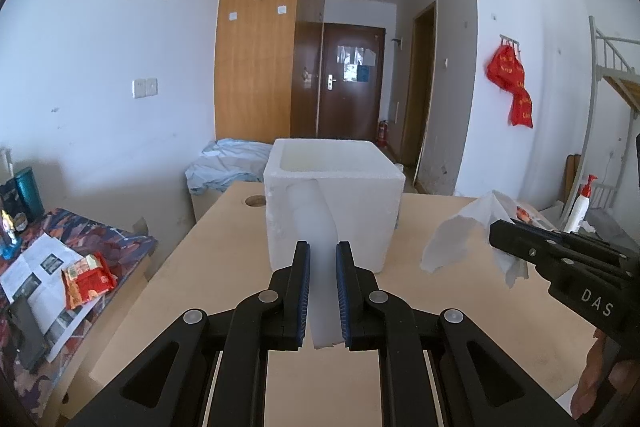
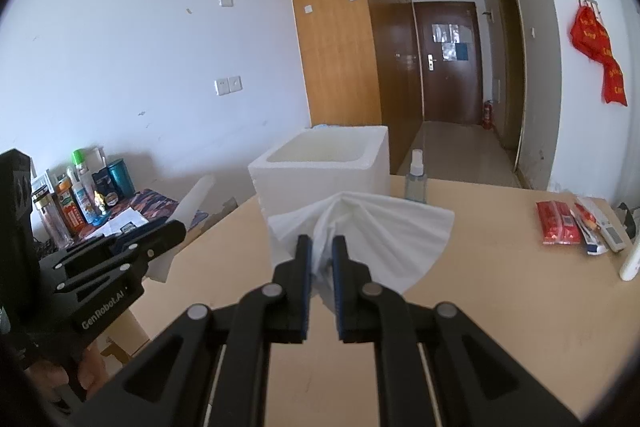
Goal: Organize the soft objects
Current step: 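Carry the foam strip with the left gripper and paper towel with the right gripper to the box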
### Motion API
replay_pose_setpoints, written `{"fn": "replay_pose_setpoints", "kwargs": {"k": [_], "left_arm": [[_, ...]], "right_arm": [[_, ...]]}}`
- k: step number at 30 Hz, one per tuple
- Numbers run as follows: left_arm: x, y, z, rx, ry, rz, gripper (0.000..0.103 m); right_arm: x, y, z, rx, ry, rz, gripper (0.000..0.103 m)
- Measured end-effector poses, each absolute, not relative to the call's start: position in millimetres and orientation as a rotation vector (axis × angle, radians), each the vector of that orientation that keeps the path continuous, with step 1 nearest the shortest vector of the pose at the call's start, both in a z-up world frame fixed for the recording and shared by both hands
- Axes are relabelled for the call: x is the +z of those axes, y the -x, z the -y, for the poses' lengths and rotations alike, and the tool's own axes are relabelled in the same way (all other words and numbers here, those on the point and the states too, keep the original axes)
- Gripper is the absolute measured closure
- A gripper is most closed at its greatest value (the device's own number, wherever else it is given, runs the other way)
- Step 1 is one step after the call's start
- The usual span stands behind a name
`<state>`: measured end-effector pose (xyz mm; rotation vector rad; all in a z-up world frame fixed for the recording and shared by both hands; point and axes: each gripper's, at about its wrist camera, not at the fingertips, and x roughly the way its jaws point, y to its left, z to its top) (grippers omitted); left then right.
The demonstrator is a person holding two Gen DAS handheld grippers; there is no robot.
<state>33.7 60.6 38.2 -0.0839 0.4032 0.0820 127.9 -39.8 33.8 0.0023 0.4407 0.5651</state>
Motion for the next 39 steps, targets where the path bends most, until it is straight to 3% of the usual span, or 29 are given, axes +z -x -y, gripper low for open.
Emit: {"fn": "replay_pose_setpoints", "kwargs": {"k": [39], "left_arm": [[94.9,-140.8,-82.0,0.041,0.077,-0.355,0.089]], "right_arm": [[91.8,-214.7,2.9,0.599,0.056,-0.371,0.091]]}}
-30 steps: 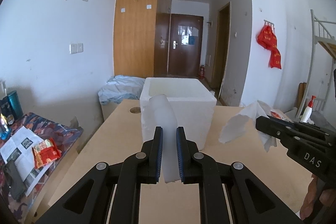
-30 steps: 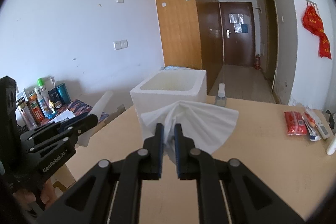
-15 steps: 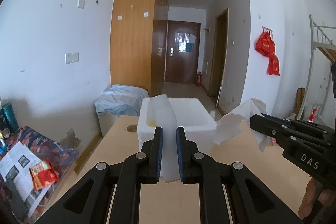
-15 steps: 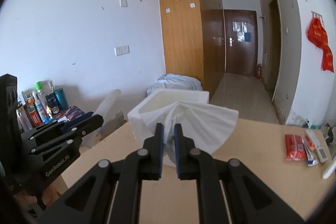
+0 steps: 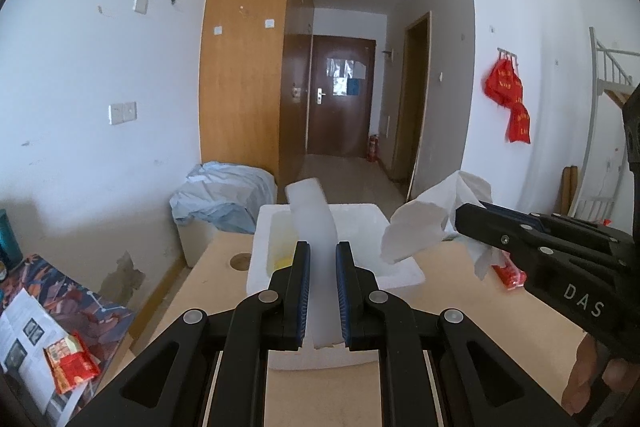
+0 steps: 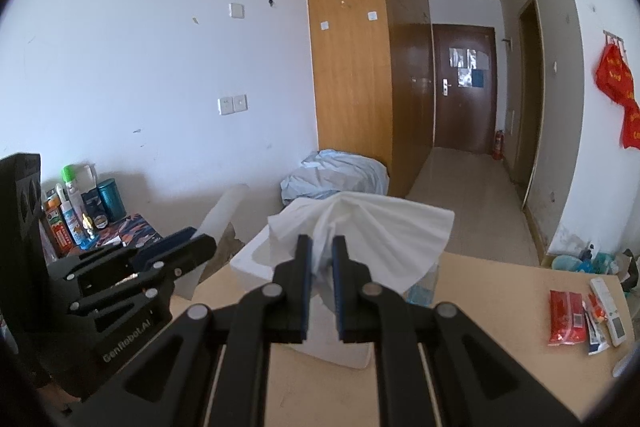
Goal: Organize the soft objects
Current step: 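Carry the foam strip with the left gripper and paper towel with the right gripper to the box, then open the left gripper to drop the foam strip into the foam box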
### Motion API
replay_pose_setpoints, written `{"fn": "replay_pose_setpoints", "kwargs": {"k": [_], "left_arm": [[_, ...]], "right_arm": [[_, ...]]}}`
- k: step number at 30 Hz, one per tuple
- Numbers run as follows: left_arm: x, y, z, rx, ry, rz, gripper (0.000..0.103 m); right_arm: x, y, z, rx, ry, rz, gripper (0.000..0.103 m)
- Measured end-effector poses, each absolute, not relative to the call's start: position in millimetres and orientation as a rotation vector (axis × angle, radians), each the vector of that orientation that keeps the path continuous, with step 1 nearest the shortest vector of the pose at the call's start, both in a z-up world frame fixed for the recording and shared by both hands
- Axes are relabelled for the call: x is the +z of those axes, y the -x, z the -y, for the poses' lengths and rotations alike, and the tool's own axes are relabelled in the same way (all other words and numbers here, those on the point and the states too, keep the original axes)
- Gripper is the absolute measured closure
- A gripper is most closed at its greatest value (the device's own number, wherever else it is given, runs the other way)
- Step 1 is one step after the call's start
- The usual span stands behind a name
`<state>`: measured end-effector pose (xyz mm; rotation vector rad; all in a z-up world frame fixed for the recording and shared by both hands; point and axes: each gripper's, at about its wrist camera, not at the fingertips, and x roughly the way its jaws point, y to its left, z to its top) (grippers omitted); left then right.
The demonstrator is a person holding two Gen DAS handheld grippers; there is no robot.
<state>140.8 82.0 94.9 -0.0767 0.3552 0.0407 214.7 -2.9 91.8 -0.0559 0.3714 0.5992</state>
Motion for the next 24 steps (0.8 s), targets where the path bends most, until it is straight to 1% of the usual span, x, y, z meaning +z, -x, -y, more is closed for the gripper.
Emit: {"fn": "replay_pose_setpoints", "kwargs": {"k": [24], "left_arm": [[78.2,-242.6,-88.1,0.010,0.067,-0.438,0.089]], "right_arm": [[83.2,-287.6,-8.4,0.579,0.070,-0.406,0.090]]}}
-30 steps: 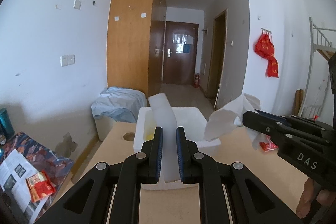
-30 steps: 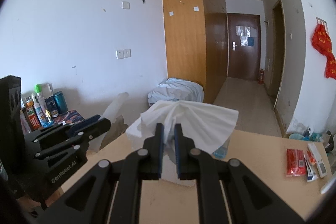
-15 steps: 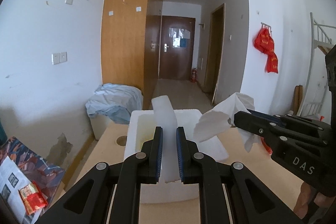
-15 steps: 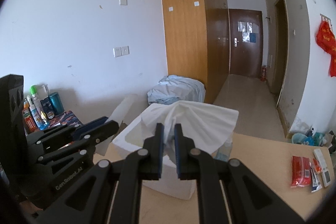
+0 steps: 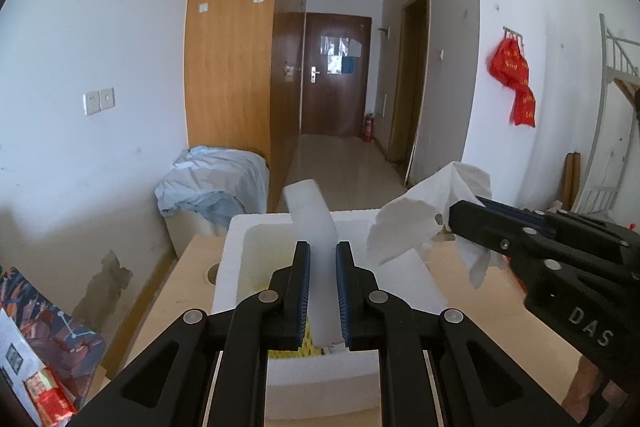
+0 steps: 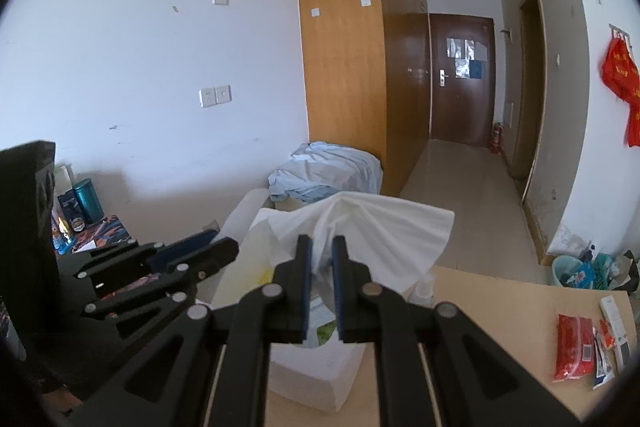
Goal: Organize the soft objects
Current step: 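Open the left gripper to drop the foam strip into the foam box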
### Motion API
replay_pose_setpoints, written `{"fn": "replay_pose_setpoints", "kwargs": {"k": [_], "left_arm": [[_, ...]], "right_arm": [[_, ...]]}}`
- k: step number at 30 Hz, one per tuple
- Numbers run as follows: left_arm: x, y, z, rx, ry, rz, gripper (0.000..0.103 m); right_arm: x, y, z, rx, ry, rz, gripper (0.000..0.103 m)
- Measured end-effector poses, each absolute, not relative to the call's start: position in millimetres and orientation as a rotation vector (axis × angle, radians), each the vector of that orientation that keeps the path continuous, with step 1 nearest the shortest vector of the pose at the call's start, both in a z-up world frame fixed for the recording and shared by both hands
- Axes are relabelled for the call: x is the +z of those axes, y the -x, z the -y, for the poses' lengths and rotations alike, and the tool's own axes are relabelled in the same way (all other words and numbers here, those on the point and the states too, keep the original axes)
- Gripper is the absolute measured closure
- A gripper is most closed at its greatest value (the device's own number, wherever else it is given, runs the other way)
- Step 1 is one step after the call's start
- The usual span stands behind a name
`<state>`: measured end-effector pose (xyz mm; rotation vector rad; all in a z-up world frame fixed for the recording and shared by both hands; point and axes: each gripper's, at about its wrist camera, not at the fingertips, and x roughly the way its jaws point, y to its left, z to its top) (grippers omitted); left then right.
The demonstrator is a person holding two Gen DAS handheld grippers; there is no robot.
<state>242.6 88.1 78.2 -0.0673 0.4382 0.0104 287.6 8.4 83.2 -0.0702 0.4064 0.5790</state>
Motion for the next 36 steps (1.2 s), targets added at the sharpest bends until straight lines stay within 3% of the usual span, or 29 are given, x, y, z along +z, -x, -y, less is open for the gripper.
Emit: {"fn": "replay_pose_setpoints", "kwargs": {"k": [14,16,20,21,23,25,30,36], "left_arm": [[58.5,-277.9,-87.7,0.029,0.054,-0.501,0.089],[58.0,-278.5,-86.4,0.029,0.048,-0.501,0.082],[56.5,-278.3,-89.1,0.070,0.033,-0.491,0.077],[56.5,-278.2,-90.6,0.074,0.039,-0.490,0.072],[56.5,-278.1,-92.0,0.079,0.037,-0.493,0.052],[56.2,-277.9,-91.7,0.088,0.027,-0.491,0.017],[58.0,-270.1,-93.1,0.141,0.009,-0.435,0.001],[56.3,-271.6,-99.7,0.161,0.016,-0.452,0.001]], "right_arm": [[78.6,-298.4,-9.5,0.557,0.073,-0.418,0.090],[79.0,-298.9,-8.9,0.552,0.070,-0.416,0.090],[79.1,-300.9,-8.9,0.546,0.066,-0.416,0.090],[79.5,-300.5,-9.1,0.543,0.066,-0.414,0.091],[78.7,-300.3,-9.2,0.543,0.066,-0.412,0.091],[78.6,-300.0,-9.7,0.542,0.066,-0.412,0.090],[78.5,-299.1,-12.3,0.539,0.064,-0.411,0.091],[77.8,-300.3,-10.1,0.541,0.061,-0.416,0.091]]}}
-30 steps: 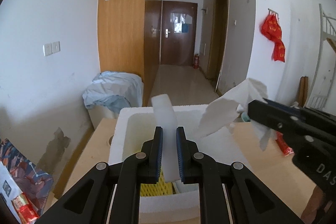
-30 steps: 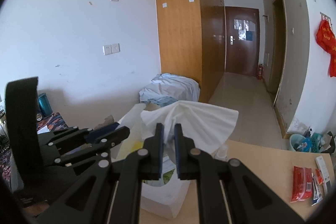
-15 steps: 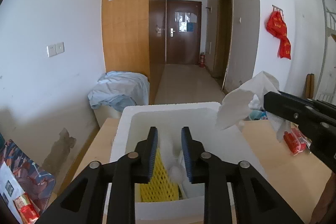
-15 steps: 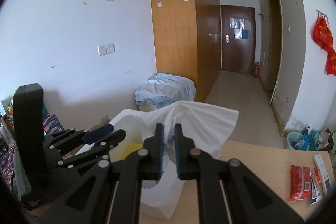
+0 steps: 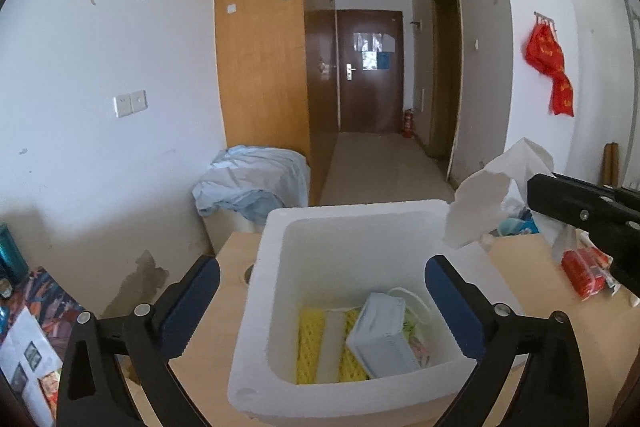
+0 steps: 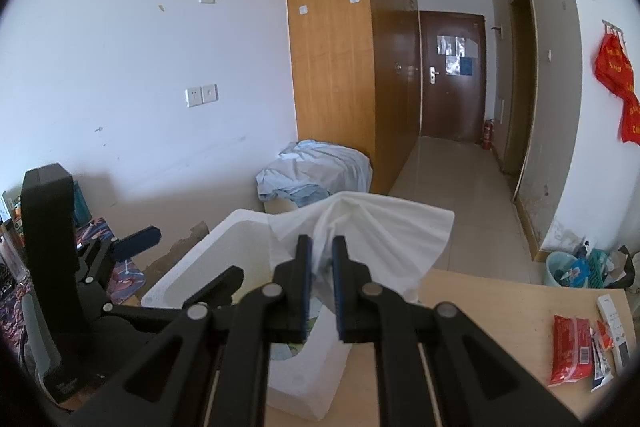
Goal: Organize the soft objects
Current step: 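Open the left gripper to drop the foam strip into the foam box, then lower the paper towel into the foam box and open the right gripper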
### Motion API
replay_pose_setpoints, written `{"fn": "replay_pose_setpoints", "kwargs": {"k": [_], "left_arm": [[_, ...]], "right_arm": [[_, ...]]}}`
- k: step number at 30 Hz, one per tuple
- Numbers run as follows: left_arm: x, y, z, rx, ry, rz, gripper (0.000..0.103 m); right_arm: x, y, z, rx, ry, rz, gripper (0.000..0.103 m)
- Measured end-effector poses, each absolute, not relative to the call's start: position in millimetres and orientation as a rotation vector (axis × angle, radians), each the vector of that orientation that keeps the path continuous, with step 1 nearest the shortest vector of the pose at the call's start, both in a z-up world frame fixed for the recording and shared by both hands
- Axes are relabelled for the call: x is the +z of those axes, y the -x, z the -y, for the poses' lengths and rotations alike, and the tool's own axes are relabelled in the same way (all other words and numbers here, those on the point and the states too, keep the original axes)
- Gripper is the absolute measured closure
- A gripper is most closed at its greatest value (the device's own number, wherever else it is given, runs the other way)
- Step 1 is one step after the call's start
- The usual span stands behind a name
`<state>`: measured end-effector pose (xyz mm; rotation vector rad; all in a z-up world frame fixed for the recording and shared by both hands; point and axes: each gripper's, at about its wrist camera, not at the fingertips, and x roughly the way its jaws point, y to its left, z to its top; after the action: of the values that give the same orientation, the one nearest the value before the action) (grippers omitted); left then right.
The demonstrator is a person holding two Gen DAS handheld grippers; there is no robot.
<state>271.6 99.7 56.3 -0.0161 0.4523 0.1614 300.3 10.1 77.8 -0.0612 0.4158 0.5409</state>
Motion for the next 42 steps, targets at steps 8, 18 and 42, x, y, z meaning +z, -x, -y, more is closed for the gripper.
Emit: {"fn": "replay_pose_setpoints", "kwargs": {"k": [8,18,42], "left_arm": [[63.9,-260.7,-110.7,0.198,0.030,-0.432,0.001],[80.0,-231.0,-141.4,0.277,0.087,-0.376,0.001],[83.5,-208.0,-171.0,0.360,0.123,-0.360,0.000]], "right_arm": [[80.1,-301.2,-11.8,0.556,0.067,-0.423,0.090],[76.7,-306.2,-27.8,0.605,0.081,-0.442,0.090],[66.5,-306.7,-53.4,0.666,0.092,-0.460,0.010]]}}
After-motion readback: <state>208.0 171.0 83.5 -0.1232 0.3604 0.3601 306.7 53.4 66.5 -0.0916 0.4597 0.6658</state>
